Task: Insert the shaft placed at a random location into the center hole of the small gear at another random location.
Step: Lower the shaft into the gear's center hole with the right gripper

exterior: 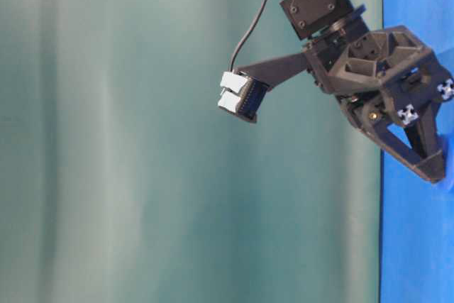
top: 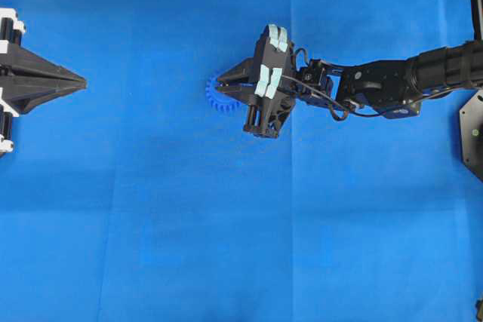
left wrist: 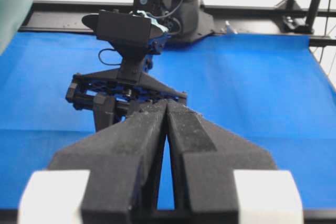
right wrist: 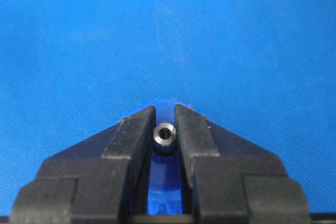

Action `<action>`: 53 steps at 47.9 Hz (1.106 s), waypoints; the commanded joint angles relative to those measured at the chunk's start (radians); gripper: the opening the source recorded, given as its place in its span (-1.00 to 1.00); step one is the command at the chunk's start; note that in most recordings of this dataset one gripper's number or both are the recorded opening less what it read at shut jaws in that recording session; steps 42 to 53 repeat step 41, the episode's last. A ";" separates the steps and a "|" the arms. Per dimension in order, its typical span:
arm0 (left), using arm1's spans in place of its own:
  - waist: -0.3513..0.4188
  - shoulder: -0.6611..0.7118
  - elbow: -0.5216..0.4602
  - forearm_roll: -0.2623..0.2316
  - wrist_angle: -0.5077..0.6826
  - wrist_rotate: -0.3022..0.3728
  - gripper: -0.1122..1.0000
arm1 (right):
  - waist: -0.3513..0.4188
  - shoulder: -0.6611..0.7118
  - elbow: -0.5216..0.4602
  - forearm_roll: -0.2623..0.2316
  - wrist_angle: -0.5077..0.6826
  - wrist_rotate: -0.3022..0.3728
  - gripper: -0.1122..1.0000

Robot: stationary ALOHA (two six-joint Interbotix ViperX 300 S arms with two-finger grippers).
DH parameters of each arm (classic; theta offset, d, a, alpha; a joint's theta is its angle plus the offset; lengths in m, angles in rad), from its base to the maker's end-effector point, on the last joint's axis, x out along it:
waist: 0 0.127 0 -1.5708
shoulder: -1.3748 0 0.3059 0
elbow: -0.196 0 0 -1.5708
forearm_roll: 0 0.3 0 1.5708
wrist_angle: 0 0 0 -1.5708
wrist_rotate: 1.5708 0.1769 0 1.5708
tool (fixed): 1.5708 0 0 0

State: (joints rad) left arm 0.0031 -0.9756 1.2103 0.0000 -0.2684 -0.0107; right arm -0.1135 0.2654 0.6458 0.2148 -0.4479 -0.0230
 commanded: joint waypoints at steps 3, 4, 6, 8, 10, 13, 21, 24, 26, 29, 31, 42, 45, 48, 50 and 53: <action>0.002 0.003 -0.009 0.003 -0.008 -0.002 -0.80 | 0.000 -0.011 -0.014 0.003 -0.005 0.002 -0.76; 0.003 0.003 -0.008 0.003 -0.008 -0.002 -0.80 | 0.000 -0.011 -0.014 0.003 -0.005 0.002 -0.76; 0.002 0.003 -0.006 0.002 -0.008 -0.002 -0.80 | 0.000 -0.011 -0.014 0.003 -0.003 0.002 -0.76; 0.002 0.005 -0.006 0.002 -0.006 0.000 -0.80 | 0.000 -0.011 -0.015 0.003 -0.003 0.002 -0.76; 0.002 0.005 -0.005 0.002 -0.008 0.000 -0.80 | 0.000 -0.011 -0.015 0.003 -0.003 0.002 -0.76; 0.002 0.003 -0.005 0.002 -0.008 0.000 -0.80 | -0.002 -0.009 -0.018 0.003 -0.002 0.002 -0.76; 0.002 0.005 -0.005 0.002 -0.008 0.000 -0.80 | -0.003 -0.008 -0.026 0.003 0.000 0.002 -0.76; 0.002 0.003 -0.005 0.002 -0.008 0.000 -0.80 | -0.003 -0.008 -0.026 0.003 -0.005 0.002 -0.76; 0.002 0.005 -0.005 0.002 -0.006 0.000 -0.80 | -0.005 -0.008 -0.029 0.003 -0.005 0.002 -0.75; 0.002 0.005 -0.005 0.002 -0.008 -0.002 -0.80 | -0.005 -0.017 -0.034 0.003 0.000 0.000 -0.75; 0.002 0.003 -0.003 0.002 -0.008 -0.002 -0.80 | -0.003 -0.029 -0.038 0.003 0.000 -0.002 -0.75; 0.003 0.003 -0.005 0.002 -0.003 0.000 -0.80 | -0.005 -0.133 -0.037 -0.005 0.041 -0.015 -0.75; 0.003 0.003 -0.005 0.002 -0.003 0.000 -0.80 | -0.005 -0.133 -0.037 -0.005 0.041 -0.015 -0.75; 0.003 0.003 -0.005 0.002 -0.003 0.000 -0.80 | -0.005 -0.133 -0.037 -0.005 0.041 -0.015 -0.75; 0.003 0.003 -0.005 0.002 -0.003 0.000 -0.80 | -0.005 -0.133 -0.037 -0.005 0.041 -0.015 -0.75; 0.003 0.003 -0.005 0.002 -0.003 0.000 -0.80 | -0.005 -0.133 -0.037 -0.005 0.041 -0.015 -0.75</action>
